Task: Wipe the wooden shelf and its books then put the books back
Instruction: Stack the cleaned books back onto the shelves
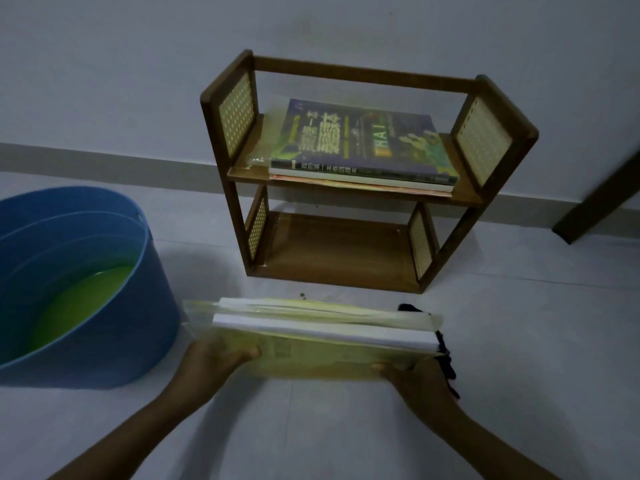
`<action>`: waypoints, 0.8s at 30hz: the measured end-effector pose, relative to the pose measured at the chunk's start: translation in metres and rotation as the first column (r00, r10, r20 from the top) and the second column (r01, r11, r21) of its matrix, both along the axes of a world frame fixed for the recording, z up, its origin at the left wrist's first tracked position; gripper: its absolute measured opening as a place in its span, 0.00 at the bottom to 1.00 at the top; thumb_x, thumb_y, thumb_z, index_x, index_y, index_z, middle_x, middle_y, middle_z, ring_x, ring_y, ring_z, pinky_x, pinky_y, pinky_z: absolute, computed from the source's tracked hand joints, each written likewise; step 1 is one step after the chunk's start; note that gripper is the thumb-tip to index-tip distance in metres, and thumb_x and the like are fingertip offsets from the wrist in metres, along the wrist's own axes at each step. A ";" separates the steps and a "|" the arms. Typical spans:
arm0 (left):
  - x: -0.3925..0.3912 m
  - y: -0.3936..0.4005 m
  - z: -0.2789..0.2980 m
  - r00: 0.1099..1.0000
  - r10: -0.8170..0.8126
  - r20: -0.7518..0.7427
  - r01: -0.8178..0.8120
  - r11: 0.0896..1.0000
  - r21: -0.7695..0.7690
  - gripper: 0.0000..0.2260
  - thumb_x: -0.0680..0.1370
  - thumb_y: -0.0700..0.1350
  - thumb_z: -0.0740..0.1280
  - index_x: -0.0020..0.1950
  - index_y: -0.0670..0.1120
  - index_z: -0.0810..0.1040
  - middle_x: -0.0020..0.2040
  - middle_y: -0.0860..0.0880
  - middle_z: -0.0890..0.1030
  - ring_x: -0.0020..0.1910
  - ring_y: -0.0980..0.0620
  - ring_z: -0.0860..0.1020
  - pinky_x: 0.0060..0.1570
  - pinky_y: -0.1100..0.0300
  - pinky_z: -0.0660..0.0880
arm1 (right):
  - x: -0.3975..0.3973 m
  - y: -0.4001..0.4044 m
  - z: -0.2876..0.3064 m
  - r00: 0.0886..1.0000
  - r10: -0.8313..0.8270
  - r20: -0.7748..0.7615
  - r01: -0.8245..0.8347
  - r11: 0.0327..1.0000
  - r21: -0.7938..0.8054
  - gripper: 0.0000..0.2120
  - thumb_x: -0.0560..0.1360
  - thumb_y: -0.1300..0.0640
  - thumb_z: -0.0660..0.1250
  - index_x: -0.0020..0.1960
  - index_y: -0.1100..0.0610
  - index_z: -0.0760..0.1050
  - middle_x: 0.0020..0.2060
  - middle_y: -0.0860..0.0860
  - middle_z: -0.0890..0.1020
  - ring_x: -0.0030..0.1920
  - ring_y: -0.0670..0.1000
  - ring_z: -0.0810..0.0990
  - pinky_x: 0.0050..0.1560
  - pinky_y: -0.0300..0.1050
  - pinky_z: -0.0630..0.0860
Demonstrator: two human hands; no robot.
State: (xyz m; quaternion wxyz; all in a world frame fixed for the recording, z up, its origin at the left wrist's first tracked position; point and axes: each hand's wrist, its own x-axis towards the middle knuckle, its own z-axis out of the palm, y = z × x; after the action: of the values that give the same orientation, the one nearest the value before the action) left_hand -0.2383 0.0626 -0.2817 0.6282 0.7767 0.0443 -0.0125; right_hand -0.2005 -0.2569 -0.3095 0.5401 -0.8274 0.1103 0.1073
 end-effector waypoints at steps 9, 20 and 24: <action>-0.010 0.004 -0.041 0.989 -0.012 -0.147 0.049 0.966 0.253 0.10 0.70 0.48 0.75 0.50 0.54 0.81 0.47 0.62 0.83 0.46 0.61 0.82 0.50 0.52 0.80 | 0.001 -0.004 -0.008 0.971 0.229 -0.066 -0.231 0.973 -0.023 0.25 0.70 0.59 0.72 0.62 0.51 0.66 0.56 0.53 0.78 0.59 0.54 0.77 0.58 0.45 0.78; 0.100 -0.010 -0.002 0.966 -0.080 -0.246 0.169 0.914 0.369 0.11 0.74 0.49 0.71 0.54 0.47 0.78 0.49 0.50 0.84 0.47 0.54 0.83 0.49 0.53 0.81 | 0.082 -0.008 -0.002 0.990 -0.015 -0.143 0.036 0.989 0.142 0.12 0.78 0.58 0.66 0.61 0.54 0.73 0.48 0.56 0.84 0.46 0.57 0.84 0.39 0.51 0.82; 0.159 -0.025 0.004 0.982 0.026 -0.188 0.061 0.896 0.441 0.06 0.75 0.44 0.71 0.46 0.49 0.75 0.43 0.53 0.79 0.43 0.54 0.80 0.43 0.60 0.79 | 0.132 -0.004 0.002 0.994 -0.109 -0.027 0.112 0.984 0.136 0.09 0.77 0.59 0.67 0.58 0.56 0.76 0.46 0.54 0.84 0.45 0.56 0.84 0.41 0.51 0.82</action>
State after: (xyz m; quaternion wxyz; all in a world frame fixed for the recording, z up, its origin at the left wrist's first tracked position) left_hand -0.0796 0.0380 -0.2778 0.4269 0.8952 0.0985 -0.0813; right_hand -0.0686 -0.2605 -0.3072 0.5998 -0.7798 0.1535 0.0925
